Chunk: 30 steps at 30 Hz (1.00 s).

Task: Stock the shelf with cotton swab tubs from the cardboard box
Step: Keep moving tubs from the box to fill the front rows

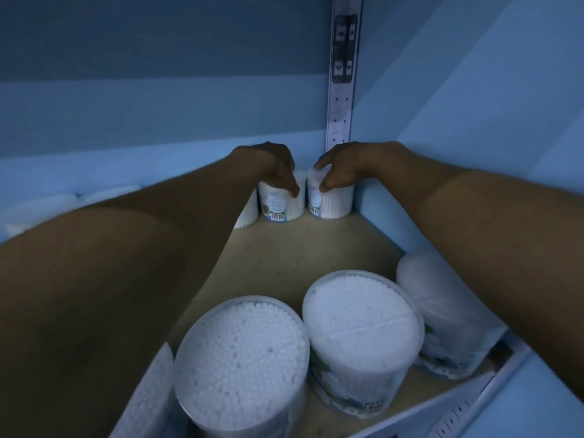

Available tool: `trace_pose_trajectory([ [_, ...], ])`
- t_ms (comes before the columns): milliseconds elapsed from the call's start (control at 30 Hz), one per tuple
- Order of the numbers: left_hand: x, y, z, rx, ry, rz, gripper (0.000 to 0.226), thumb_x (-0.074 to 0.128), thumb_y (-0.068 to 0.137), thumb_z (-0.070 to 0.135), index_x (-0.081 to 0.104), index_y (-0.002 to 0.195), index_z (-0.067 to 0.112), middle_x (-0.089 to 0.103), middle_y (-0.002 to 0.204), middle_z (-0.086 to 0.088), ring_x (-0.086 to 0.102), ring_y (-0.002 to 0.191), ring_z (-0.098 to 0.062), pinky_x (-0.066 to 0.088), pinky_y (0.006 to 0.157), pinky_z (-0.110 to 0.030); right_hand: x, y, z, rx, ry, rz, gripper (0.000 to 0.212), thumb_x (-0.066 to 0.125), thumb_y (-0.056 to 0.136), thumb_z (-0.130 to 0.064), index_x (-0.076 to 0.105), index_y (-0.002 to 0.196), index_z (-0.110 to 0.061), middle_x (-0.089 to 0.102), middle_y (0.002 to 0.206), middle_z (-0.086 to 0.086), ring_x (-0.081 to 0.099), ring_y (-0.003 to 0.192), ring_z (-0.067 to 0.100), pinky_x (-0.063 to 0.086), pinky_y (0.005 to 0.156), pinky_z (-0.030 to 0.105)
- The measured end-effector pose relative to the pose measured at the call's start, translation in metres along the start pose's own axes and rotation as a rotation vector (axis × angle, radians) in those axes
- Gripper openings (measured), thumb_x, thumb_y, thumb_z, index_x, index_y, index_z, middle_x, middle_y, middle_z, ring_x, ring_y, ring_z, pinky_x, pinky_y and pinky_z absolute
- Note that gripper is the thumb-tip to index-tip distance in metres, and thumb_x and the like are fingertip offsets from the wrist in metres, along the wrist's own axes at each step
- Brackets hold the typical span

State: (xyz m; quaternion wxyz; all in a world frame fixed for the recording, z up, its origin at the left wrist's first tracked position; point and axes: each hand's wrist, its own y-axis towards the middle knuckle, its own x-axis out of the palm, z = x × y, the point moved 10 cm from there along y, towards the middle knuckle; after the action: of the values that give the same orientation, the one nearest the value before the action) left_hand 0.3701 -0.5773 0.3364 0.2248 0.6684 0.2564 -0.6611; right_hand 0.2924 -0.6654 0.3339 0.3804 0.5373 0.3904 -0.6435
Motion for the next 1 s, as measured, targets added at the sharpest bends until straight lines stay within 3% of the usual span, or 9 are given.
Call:
trace_pose_trajectory([
  [233, 0.001, -0.004, 0.006, -0.009, 0.115, -0.004, 0.074, 0.066, 0.080, 0.063, 0.050, 0.142, 0.027, 0.049, 0.147, 0.001, 0.039, 0.139, -0.025, 0.013, 0.120, -0.049, 0.002, -0.019, -0.002, -0.016, 0.023, -0.008, 0.067, 0.057, 0.097, -0.043, 0.031, 0.156, -0.027, 0.024, 0.164, 0.000, 0.024, 0.149, 0.024, 0.024, 0.120, 0.037],
  [467, 0.003, -0.021, 0.015, 0.019, 0.128, -0.003, 0.071, 0.063, 0.083, 0.061, 0.048, 0.143, 0.025, 0.049, 0.146, -0.001, 0.038, 0.139, -0.025, 0.008, 0.121, -0.047, 0.005, -0.032, -0.002, -0.014, 0.065, -0.013, 0.068, 0.062, 0.094, -0.043, 0.036, 0.155, -0.028, 0.029, 0.162, -0.001, 0.029, 0.147, 0.024, 0.027, 0.119, 0.037],
  [600, 0.005, -0.034, 0.018, 0.020, 0.107, -0.007, 0.072, 0.065, 0.084, 0.058, 0.048, 0.144, 0.022, 0.051, 0.144, -0.002, 0.041, 0.137, -0.026, 0.014, 0.120, -0.048, 0.007, -0.043, -0.001, -0.013, 0.082, -0.016, 0.068, 0.064, 0.092, -0.044, 0.039, 0.153, -0.029, 0.033, 0.160, -0.001, 0.034, 0.145, 0.024, 0.030, 0.117, 0.038],
  [800, 0.004, -0.063, 0.024, 0.018, 0.032, -0.013, 0.070, 0.069, 0.082, 0.054, 0.051, 0.141, 0.020, 0.055, 0.141, -0.003, 0.053, 0.126, -0.026, 0.043, 0.104, -0.039, 0.007, -0.068, -0.003, -0.012, 0.088, -0.017, 0.066, 0.065, 0.089, -0.047, 0.043, 0.150, -0.032, 0.038, 0.157, 0.000, 0.039, 0.141, 0.026, 0.036, 0.114, 0.040],
  [1000, 0.004, -0.088, 0.030, 0.013, 0.002, -0.025, 0.069, 0.070, 0.081, 0.054, 0.055, 0.137, 0.018, 0.058, 0.136, -0.004, 0.058, 0.119, -0.026, 0.048, 0.100, -0.037, 0.007, -0.090, -0.007, -0.003, 0.099, -0.032, 0.066, 0.067, 0.088, -0.046, 0.045, 0.149, -0.033, 0.041, 0.155, -0.001, 0.042, 0.138, 0.024, 0.039, 0.111, 0.038],
])
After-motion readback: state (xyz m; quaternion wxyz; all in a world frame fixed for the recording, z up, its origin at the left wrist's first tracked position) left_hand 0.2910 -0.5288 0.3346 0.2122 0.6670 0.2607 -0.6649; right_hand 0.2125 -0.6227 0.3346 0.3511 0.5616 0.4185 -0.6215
